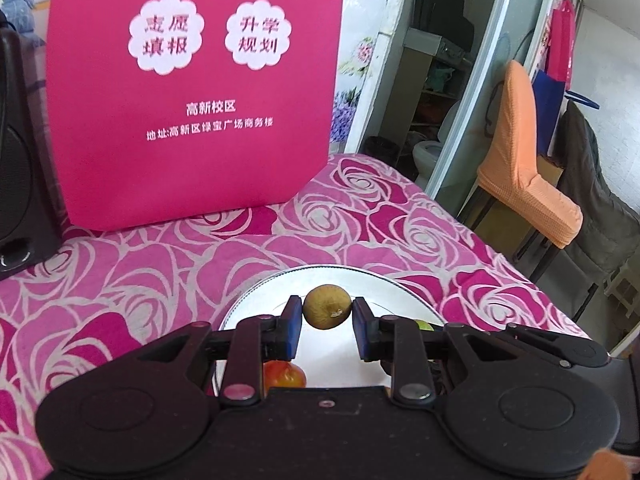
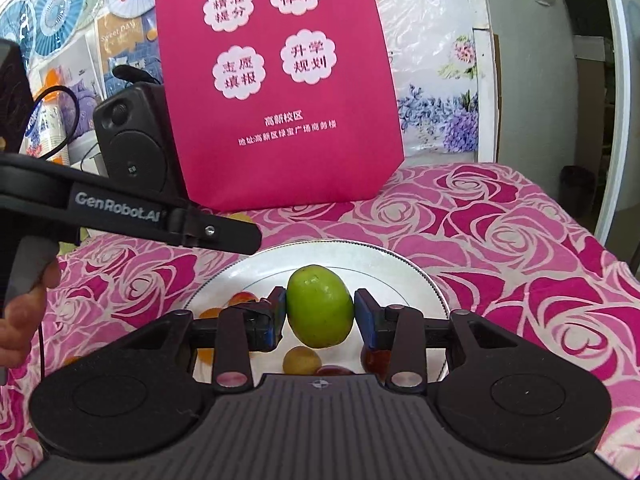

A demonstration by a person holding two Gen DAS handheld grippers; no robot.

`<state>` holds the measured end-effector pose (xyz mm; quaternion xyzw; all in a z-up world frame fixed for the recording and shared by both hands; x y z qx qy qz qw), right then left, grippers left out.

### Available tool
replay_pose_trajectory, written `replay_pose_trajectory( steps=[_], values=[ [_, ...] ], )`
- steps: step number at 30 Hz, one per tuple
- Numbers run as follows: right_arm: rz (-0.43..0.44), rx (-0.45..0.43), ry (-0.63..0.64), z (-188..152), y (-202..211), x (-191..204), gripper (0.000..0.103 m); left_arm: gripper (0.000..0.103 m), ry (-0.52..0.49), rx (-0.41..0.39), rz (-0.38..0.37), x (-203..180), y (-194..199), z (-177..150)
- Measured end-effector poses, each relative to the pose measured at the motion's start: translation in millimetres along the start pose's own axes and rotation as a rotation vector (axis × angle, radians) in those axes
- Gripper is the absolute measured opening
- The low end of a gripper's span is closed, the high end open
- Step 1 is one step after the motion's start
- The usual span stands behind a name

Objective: Organize fruits
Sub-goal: 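Carry the olive-green fruit and green apple onto the plate and open both tools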

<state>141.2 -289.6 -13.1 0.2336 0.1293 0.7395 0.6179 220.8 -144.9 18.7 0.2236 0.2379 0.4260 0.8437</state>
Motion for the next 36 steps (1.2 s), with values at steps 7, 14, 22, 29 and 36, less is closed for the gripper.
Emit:
replay_pose_trajectory(
  steps=[7,14,22,29,36],
  values=[
    [-0.037,0.010,-0.003,1.5,-16.8,-13.8,0.065,0.103,0.006,0.032,-0.009,3.1,-28.1,-1.0],
    [-0.061,-0.003,0.008,4.5,-24.9,-19.4,0.065,0.103,0.001,0.062,-0.017,2.8,-47.0,-3.0],
    [-0.083,0.031,-0.002,-1.1,-34.0,-27.3,0.065,0.103,0.004,0.095,-0.021,5.3,-61.5,-6.9],
    [-0.084,0.040,0.004,-1.6,-35.3,-27.2,0.065,0.103,0.005,0.114,-0.020,4.8,-68.3,-10.1],
    [-0.091,0.030,0.024,-0.6,-27.7,-26.2,0.077,0.103,0.005,0.096,-0.019,1.7,-58.8,-10.6]
  ],
)
Point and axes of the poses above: each gripper's, at about its wrist camera, not at the fingertips, and y roughly against the way its jaws point, x to its left, z to its top, the point moved 1 cm from there along -y, roughly the way its jaws point, and after that the axes turned 1 degree about -x, right-handed, at the moved point
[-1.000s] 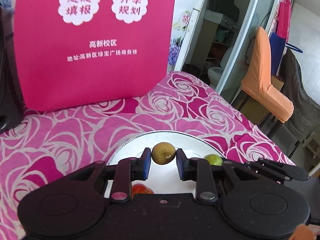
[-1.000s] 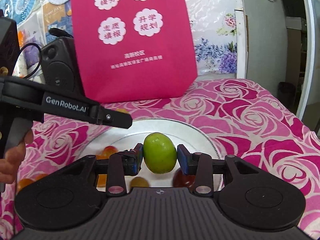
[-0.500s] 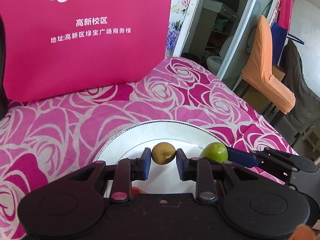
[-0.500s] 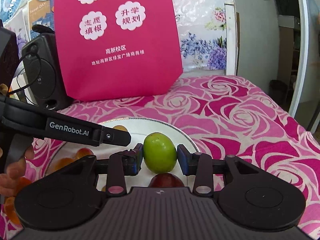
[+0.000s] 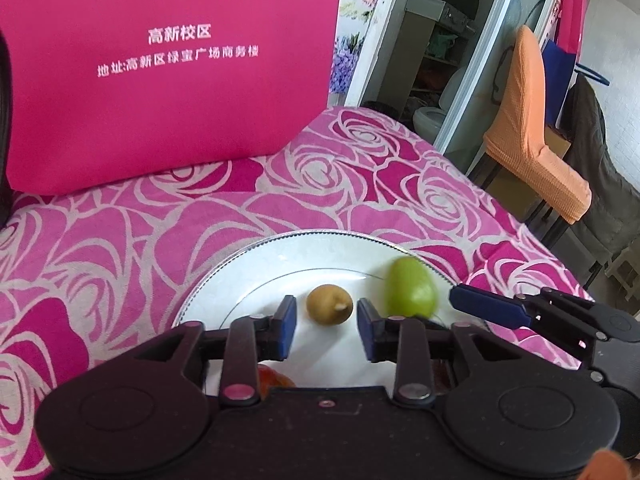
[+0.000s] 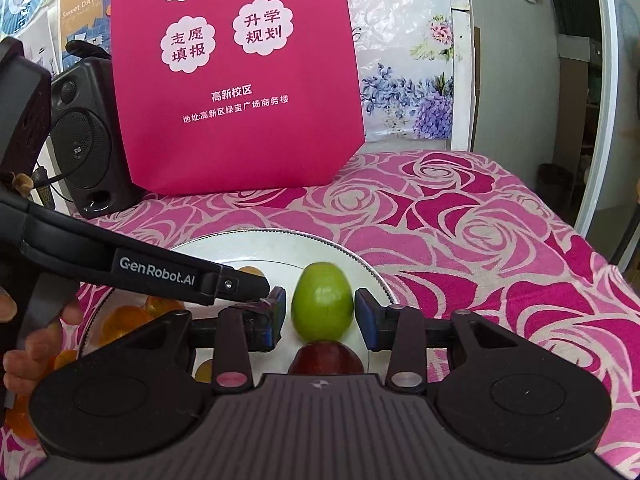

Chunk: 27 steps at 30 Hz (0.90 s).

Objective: Organize fruits
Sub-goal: 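Carry the olive-green fruit and green apple onto the plate and open both tools, then move both open tools back to the fruit pile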

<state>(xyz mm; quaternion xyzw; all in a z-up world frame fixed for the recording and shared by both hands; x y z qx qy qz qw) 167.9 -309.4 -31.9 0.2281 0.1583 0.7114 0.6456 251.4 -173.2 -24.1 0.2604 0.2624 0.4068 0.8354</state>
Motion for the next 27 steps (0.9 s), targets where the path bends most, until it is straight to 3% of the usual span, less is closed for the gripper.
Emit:
replay_pose_trajectory(
  steps=[1,3,10,27],
  values=[
    [-0.003,-0.001,0.001,-0.8,2.3,-0.6,0.082,0.103,0.003,-0.007,0.002,-0.7,3.2,0.0],
    [-0.015,-0.008,0.004,-2.7,8.3,-1.1,0.103,0.103,0.003,-0.029,0.012,-2.7,11.0,-0.5],
    [-0.016,-0.030,-0.023,-7.2,34.9,-2.0,0.103,0.103,0.015,-0.104,0.056,-12.1,44.5,-7.5],
    [0.031,-0.014,-0.101,-26.9,89.9,13.5,0.103,0.103,0.033,-0.115,0.097,-30.8,129.4,-46.1]
  ],
)
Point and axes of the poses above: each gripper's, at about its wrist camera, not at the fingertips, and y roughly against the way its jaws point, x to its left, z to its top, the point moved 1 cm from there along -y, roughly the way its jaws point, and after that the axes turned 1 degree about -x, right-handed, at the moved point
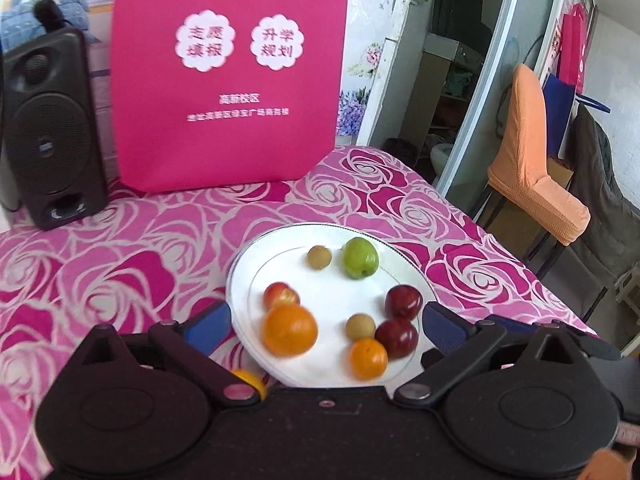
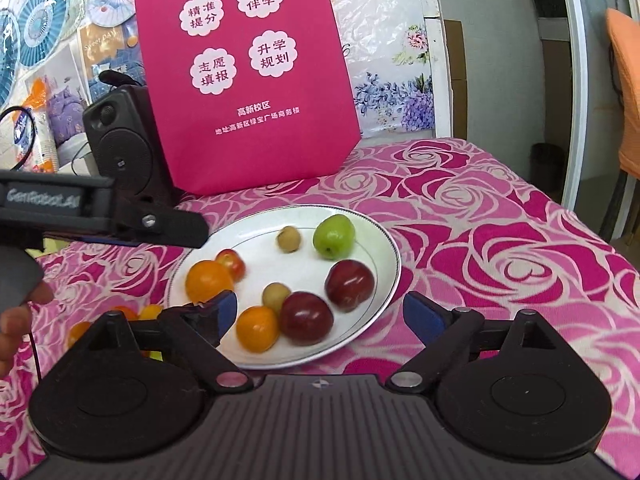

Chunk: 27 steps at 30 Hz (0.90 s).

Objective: Organize fruits
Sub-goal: 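Move both open tools back to the fruit pile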

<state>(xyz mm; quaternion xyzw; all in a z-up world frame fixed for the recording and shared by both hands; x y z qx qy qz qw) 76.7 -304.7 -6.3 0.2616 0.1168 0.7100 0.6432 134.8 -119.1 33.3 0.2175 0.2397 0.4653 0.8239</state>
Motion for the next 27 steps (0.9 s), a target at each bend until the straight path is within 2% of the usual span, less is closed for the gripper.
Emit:
replay_pose_trajectory(
  steps=[10,17,27],
  values=[
    [0.035,-0.080,0.024,12.9,39.3,17.4,0.103,0.103,0.037,-0.056,0.049,11.7,62.2,-12.4],
    [0.049,-0.135,0.047,18.1,71.8,29.9,0.103,0.103,-0.003,-0.109,0.054,7.5,99.7,-25.3],
    [0.049,-0.159,0.067,4.0,106.9,35.1,0.103,0.103,0.020,-0.064,0.102,14.4,120.9,-63.8]
  ],
)
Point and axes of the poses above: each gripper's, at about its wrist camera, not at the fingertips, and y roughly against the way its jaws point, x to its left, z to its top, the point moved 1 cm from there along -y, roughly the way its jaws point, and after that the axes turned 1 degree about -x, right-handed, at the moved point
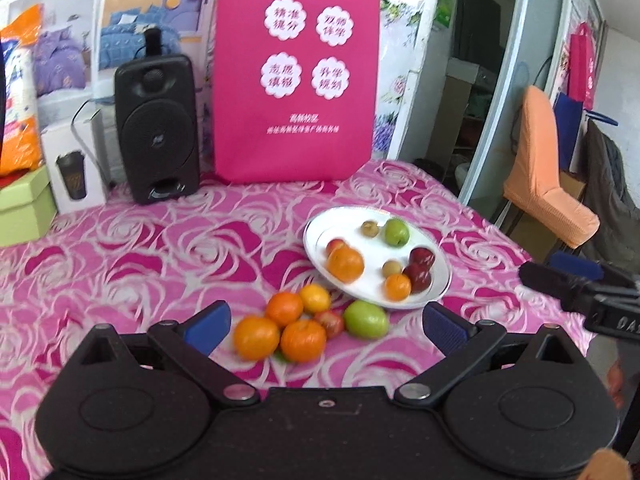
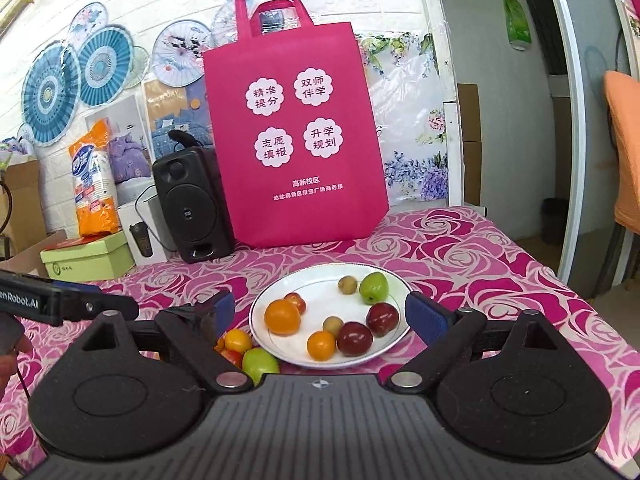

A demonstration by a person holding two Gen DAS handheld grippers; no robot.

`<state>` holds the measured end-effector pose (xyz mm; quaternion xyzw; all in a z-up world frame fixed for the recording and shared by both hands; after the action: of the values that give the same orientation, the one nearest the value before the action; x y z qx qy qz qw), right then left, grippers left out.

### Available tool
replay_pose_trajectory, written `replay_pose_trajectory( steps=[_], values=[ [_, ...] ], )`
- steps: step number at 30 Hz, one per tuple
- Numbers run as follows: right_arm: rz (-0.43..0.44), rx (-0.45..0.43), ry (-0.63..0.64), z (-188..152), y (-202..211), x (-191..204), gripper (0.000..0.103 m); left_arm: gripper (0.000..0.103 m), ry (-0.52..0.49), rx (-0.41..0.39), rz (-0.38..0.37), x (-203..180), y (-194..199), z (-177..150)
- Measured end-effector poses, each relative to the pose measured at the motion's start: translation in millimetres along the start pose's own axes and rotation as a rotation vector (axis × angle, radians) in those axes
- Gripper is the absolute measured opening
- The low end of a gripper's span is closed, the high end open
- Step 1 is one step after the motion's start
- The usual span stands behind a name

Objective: Organize fruits
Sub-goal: 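Move both open tools back to the fruit pile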

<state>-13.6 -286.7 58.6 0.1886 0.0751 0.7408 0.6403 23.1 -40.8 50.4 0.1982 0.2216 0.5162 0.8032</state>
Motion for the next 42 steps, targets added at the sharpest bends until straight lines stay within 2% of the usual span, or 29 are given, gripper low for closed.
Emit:
replay_pose_trajectory(
  steps=[11,42],
  values=[
    [0.025,0.041,0.029,-17.8,11.6,8.4,0.103,0.103,0.031,0.052,0.013,2.4,2.4,-24.3],
    [0.064,0.135,0.088,-41.9,-25.3,29.4,0.103,0.103,0.070,0.119,0.047,18.7,-25.2,-32.3]
  ],
)
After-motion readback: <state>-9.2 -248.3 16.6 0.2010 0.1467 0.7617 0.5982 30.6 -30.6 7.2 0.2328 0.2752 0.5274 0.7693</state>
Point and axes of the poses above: each gripper's, at about its wrist camera, not at the fingertips, and y roughly against the way its jaws point, x to its left, z to its top, the point moved 1 cm from there along -y, roughly the way its jaws point, and after that the axes turned 1 degree about -x, right-handed, at the moved point
